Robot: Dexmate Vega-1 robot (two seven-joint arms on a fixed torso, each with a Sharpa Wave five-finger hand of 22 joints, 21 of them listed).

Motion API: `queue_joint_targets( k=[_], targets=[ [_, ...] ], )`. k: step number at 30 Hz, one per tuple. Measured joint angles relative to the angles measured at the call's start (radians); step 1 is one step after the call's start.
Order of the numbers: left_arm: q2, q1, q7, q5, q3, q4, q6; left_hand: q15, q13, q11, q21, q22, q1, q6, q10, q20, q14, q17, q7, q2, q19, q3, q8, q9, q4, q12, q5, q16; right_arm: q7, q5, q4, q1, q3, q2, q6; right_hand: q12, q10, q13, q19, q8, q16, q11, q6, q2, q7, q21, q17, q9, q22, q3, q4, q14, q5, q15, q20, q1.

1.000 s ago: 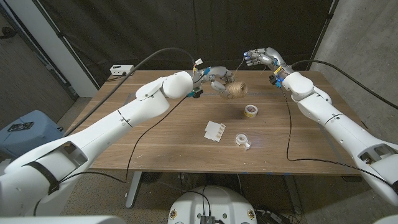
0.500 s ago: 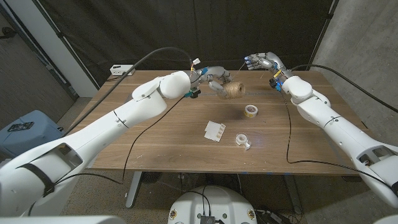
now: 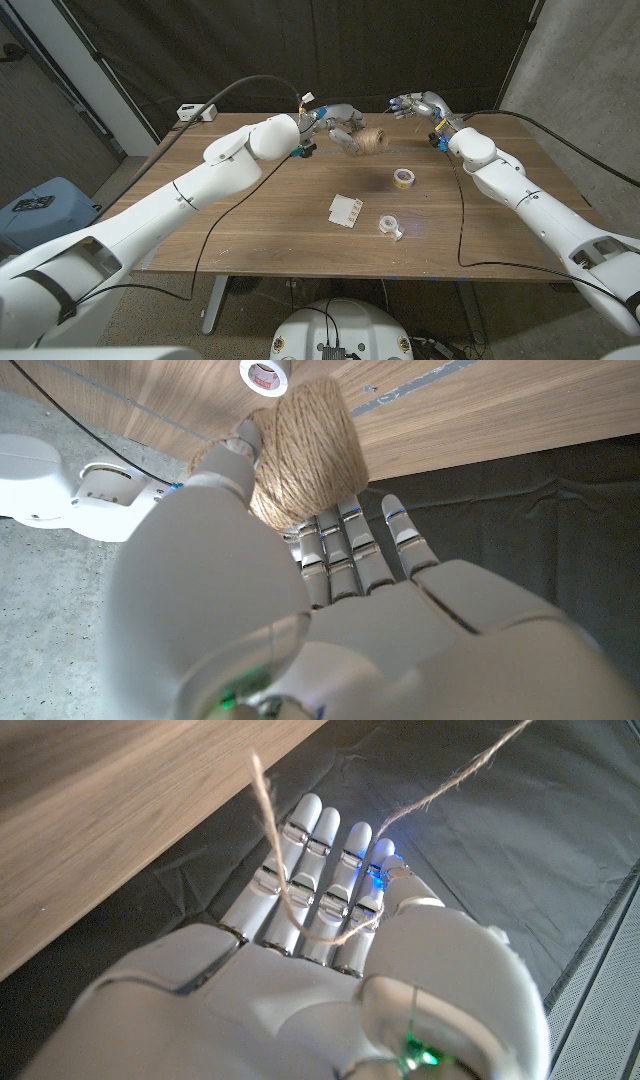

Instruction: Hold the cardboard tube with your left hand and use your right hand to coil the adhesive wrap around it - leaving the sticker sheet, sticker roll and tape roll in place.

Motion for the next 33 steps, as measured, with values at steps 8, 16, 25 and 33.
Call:
queue_joint_targets(
  k=[8, 16, 25, 33],
  targets=[
    [0.014, 0.016, 0.019, -0.012, -0.019, -0.014, 0.001, 0.000, 0.000, 0.000, 0.000, 0.000, 0.000, 0.000, 0.000, 0.000, 0.000, -0.001, 0.000, 0.000, 0.000, 0.000, 0.000, 0.000, 0.000, -0.001, 0.000, 0.000, -0.021, -0.006, -0.038, -0.022, -0.007, 0.001, -0.033, 0.000, 0.000, 0.005, -0.002, 0.000, 0.000, 0.000, 0.000, 0.000, 0.000, 0.000, 0.000, 0.000, -0.002, 0.000, 0.000, 0.000, 0.000, 0.000, -0.002, 0.000],
    [0.026, 0.028, 0.038, -0.028, -0.039, -0.019, -0.018, 0.000, 0.000, 0.000, 0.000, 0.000, 0.000, 0.001, 0.000, 0.000, 0.000, 0.000, -0.001, 0.000, 0.000, 0.000, 0.000, 0.000, 0.000, -0.002, 0.000, -0.003, -0.048, -0.013, -0.085, -0.047, -0.013, 0.000, -0.073, 0.000, 0.000, 0.005, -0.002, -0.001, 0.000, 0.000, 0.000, 0.000, 0.000, 0.000, 0.000, 0.000, -0.002, 0.000, 0.000, 0.000, 0.000, 0.000, -0.002, 0.000],
    [0.045, 0.040, 0.056, -0.041, -0.062, -0.016, -0.042, 0.000, 0.000, 0.000, 0.000, 0.000, 0.000, 0.001, 0.000, 0.000, 0.000, 0.000, -0.001, 0.000, 0.000, 0.000, 0.000, 0.000, 0.000, -0.002, -0.001, -0.003, -0.060, -0.019, -0.103, -0.054, -0.025, 0.010, -0.101, 0.000, 0.000, 0.005, -0.002, -0.003, -0.007, 0.000, 0.000, 0.000, 0.000, 0.000, 0.000, -0.001, -0.002, 0.000, 0.000, 0.000, 0.000, 0.000, -0.002, 0.000],
    [0.056, 0.050, 0.070, -0.051, -0.082, -0.013, -0.047, 0.000, 0.000, 0.000, 0.000, 0.000, 0.000, 0.001, 0.000, 0.000, 0.000, 0.000, -0.001, 0.000, 0.000, 0.000, 0.000, 0.000, 0.000, -0.004, -0.002, -0.004, -0.061, -0.023, -0.095, -0.050, -0.043, 0.028, -0.118, 0.000, 0.000, 0.005, -0.007, -0.003, -0.007, 0.000, 0.003, 0.000, -0.003, 0.000, 0.000, -0.001, -0.002, 0.000, 0.000, 0.000, 0.000, 0.000, 0.004, 0.000]
  ],
)
